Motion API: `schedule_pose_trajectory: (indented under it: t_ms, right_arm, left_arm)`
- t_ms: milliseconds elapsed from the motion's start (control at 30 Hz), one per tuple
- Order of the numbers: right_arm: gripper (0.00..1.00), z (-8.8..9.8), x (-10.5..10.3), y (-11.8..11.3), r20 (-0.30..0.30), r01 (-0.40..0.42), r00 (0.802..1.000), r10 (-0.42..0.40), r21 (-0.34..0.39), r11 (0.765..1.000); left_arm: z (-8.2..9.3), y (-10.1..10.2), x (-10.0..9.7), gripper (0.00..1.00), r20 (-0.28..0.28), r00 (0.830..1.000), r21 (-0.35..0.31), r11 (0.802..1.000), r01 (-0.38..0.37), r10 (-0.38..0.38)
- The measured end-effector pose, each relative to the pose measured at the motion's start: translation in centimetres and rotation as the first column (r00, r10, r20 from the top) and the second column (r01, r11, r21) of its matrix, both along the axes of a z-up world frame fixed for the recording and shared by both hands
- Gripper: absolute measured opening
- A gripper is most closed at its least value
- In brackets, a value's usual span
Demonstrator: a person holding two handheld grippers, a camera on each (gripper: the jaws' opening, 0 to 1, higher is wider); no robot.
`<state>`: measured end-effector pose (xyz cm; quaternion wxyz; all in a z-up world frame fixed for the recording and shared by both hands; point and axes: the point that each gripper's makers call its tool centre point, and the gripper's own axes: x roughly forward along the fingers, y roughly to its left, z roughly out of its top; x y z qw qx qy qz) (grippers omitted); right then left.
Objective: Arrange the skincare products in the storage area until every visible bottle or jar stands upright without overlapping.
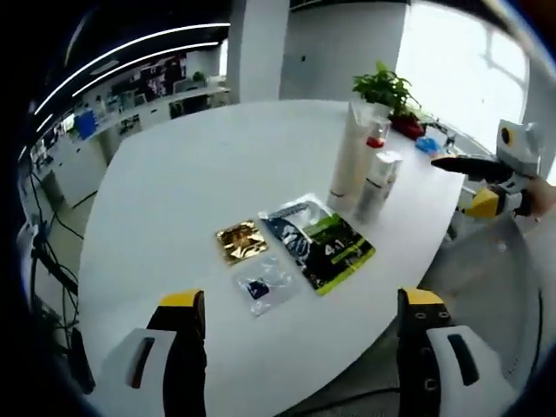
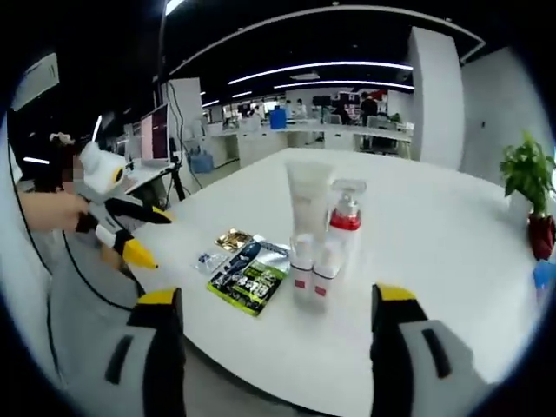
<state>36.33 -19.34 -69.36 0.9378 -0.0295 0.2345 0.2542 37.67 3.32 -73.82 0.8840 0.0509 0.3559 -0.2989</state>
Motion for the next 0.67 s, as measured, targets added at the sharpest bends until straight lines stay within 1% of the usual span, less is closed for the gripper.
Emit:
schedule_pose_trajectory:
  t_ms: [167, 233, 333, 400, 467, 533, 667]
  right_arm:
    - [0.94, -0.3, -0.6, -1.2, -0.001, 0.049, 0.999, -0.049, 0.021, 0.999]
    - [0.97, 0.2, -0.3, -1.4, 0.021, 0.072, 0.997, -0.073, 0.039, 0.997]
    - [0.99, 0.1, -0.3, -1.6, 0.025, 0.085, 0.996, -0.086, 0.038, 0.996]
    - [1.0, 0.1, -0.1, -1.8, 0.036, 0.091, 0.995, -0.093, 0.036, 0.995]
    - [1.0, 0.2, -0.1, -1.7, 0.04, 0.091, 0.995, -0.092, 0.034, 0.995]
    - [1.0, 0.1, -0.1, -1.7, 0.041, 0.086, 0.995, -0.087, 0.036, 0.996]
    - [1.0, -0.1, -0.1, -1.6, 0.049, 0.073, 0.996, -0.074, 0.017, 0.997]
  left_arm:
    - [0.0, 0.5, -1.3, 0.95, -0.005, 1.0, 0.002, 1.0, -0.022, 0.022]
    - [0.1, 0.5, -1.7, 0.97, -0.003, 1.0, -0.003, 1.0, -0.023, 0.023]
    - [0.0, 0.6, -2.0, 0.97, 0.003, 1.0, -0.004, 1.0, -0.025, 0.025]
    - [-0.2, 0.9, -2.1, 0.97, 0.009, 0.999, 0.003, 0.999, -0.032, 0.032]
    - [-0.3, 1.0, -2.2, 0.97, 0.001, 0.999, 0.009, 0.999, -0.035, 0.035]
    - [-0.2, 1.0, -1.9, 0.97, 0.011, 0.999, 0.006, 0.999, -0.038, 0.038]
    - [-0.4, 1.2, -1.9, 0.97, 0.004, 0.999, 0.008, 0.999, -0.042, 0.042]
